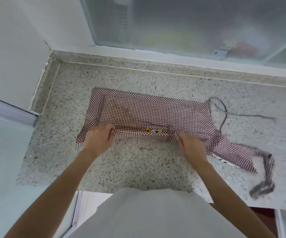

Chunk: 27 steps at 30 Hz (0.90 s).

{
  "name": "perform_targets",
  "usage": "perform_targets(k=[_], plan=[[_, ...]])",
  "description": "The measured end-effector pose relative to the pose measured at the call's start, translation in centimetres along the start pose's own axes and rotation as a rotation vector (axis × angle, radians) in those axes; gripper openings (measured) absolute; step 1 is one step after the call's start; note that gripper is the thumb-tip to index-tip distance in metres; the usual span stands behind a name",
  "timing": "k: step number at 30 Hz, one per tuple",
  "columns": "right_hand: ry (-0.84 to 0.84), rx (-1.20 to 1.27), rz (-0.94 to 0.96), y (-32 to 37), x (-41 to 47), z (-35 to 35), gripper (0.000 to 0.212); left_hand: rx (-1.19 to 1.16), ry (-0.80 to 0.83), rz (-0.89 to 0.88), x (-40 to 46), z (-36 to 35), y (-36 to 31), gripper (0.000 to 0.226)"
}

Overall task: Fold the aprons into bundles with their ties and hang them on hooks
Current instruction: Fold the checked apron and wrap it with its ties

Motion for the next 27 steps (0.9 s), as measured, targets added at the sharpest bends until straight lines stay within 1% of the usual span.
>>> perform_targets(k=[2, 3, 6, 10, 13, 16, 20, 27], plan=[[0.007, 0.029, -0.004, -0.7, 2.7, 1.3, 0.028, 0.025, -0.023, 0.021, 2.3, 1.0, 0.3, 0.006], [0.022, 0.063, -0.014, -1.1, 4.3, 1.8, 0.025, 0.039, -0.007, 0.04, 3.7, 1.3, 0.4, 0.005], [0.038, 0.143, -0.063, -2.7, 9.4, 2.5, 0.024, 0.062, 0.076, 0.094, 8.4, 1.5, 1.0, 0.014], [0.219, 0.115, -0.168, -4.5, 14.1, 1.3, 0.03, 0.087, 0.127, 0.085, 14.0, 0.2, 1.3, 0.021], [0.292, 0.076, -0.249, -5.1, 15.5, 0.3, 0.031, 0.127, 0.229, 0.111, 16.5, -1.8, 1.7, 0.025], [0.266, 0.005, -0.303, -5.3, 16.1, -0.3, 0.028, 0.127, 0.287, 0.128, 17.7, -3.5, 2.5, 0.025], [0.18, -0.059, -0.333, -5.2, 16.1, -0.9, 0.025, 0.128, 0.249, 0.111, 18.0, -4.8, 3.0, 0.024], [0.132, -0.088, -0.391, -5.4, 16.6, -1.5, 0.023, 0.176, 0.226, 0.12, 19.0, -5.4, 3.0, 0.022]])
Point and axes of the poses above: each hand's wrist, its own x-axis towards the middle knuckle, its own z-axis out of the back of the hand, y = z × x, the point moved 1 cm from there along x, towards the middle knuckle, and after that the axes turned 1 degree about x, right-handed, at the moved point
